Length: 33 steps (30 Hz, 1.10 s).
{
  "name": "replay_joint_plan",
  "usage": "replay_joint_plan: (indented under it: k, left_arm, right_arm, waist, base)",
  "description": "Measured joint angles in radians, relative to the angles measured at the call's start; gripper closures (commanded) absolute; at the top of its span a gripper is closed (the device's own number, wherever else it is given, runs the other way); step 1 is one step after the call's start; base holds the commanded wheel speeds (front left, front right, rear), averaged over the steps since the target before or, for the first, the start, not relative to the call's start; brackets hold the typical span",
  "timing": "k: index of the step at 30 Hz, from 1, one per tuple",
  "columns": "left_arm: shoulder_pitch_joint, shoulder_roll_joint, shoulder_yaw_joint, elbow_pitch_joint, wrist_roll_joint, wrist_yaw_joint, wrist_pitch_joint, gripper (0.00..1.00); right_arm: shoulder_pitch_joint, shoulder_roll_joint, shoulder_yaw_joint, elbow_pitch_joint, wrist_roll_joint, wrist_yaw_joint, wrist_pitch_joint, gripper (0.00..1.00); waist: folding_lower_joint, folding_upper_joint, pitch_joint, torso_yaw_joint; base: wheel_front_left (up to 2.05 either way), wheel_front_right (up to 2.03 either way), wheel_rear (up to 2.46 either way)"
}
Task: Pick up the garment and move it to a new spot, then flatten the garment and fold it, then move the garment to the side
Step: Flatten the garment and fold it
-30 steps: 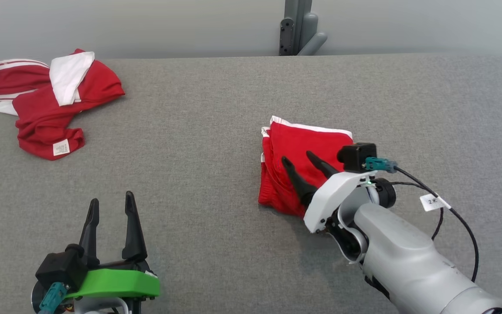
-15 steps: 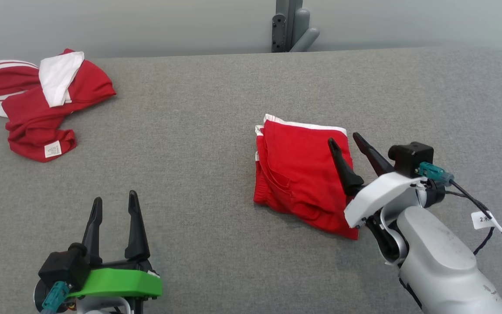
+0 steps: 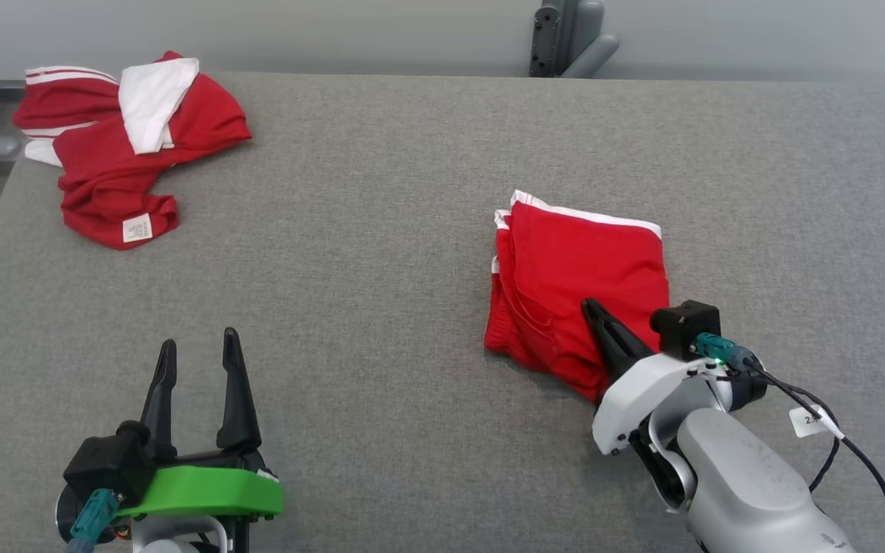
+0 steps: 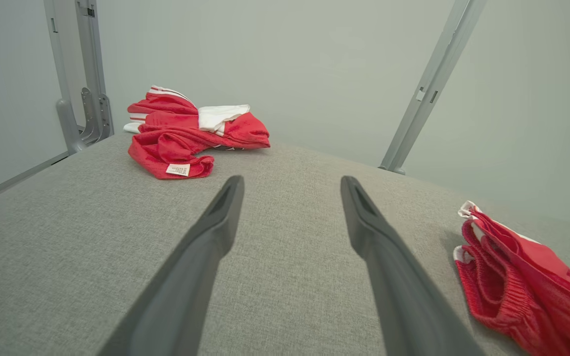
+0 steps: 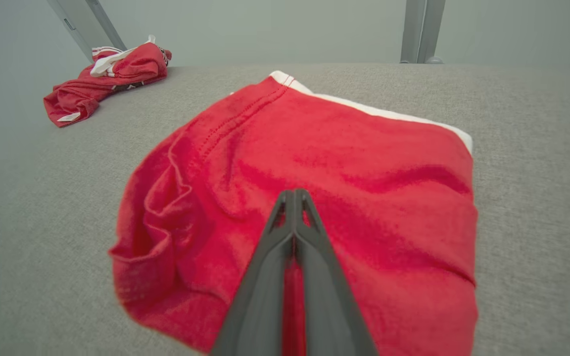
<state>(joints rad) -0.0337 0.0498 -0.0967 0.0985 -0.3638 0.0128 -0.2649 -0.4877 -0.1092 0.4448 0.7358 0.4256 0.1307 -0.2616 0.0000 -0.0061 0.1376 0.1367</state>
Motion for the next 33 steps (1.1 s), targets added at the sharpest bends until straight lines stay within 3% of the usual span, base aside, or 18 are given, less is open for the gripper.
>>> replay_joint_plan:
  k: [14,21,27,30,32,33]
  left_arm:
    - [-0.003,0.000,0.001,0.007,0.006,-0.005,0.000,0.00]
    - [0.002,0.000,0.006,0.008,0.008,-0.005,0.000,0.00]
    - [0.009,0.000,0.012,0.006,0.014,-0.004,0.000,0.00]
    - [0.017,0.000,0.019,0.004,0.015,-0.004,0.000,0.00]
    - [0.018,0.000,0.021,0.002,0.019,-0.005,0.000,0.00]
    - [0.019,0.000,0.021,0.000,0.024,-0.006,0.000,0.00]
  right_arm:
    - [-0.019,0.042,0.171,0.065,-0.042,0.000,0.000,1.00]
    - [-0.022,0.042,0.214,0.106,-0.044,0.000,0.000,1.00]
    - [-0.029,0.030,0.163,-0.015,-0.072,0.000,0.000,0.99]
    - [-0.011,0.026,0.096,-0.113,-0.094,0.000,0.000,0.62]
    - [0.012,0.024,0.049,-0.169,-0.116,0.000,0.000,0.49]
    - [0.024,0.025,0.023,-0.197,-0.124,0.000,0.000,0.14]
  waist:
    - [0.0001,0.0000,0.012,0.091]
    - [0.0001,0.0000,0.003,0.101]
    - [0.0000,0.0000,-0.005,0.079]
    - [0.0001,0.0000,-0.011,0.059]
    - [0.0001,0.0000,-0.016,0.045]
    - [0.0000,0.0000,-0.019,0.037]
  base:
    - [0.00,0.00,0.00]
    - [0.00,0.00,0.00]
    - [0.00,0.00,0.00]
    - [0.00,0.00,0.00]
    - [0.00,0.00,0.00]
    - [0.00,0.00,0.00]
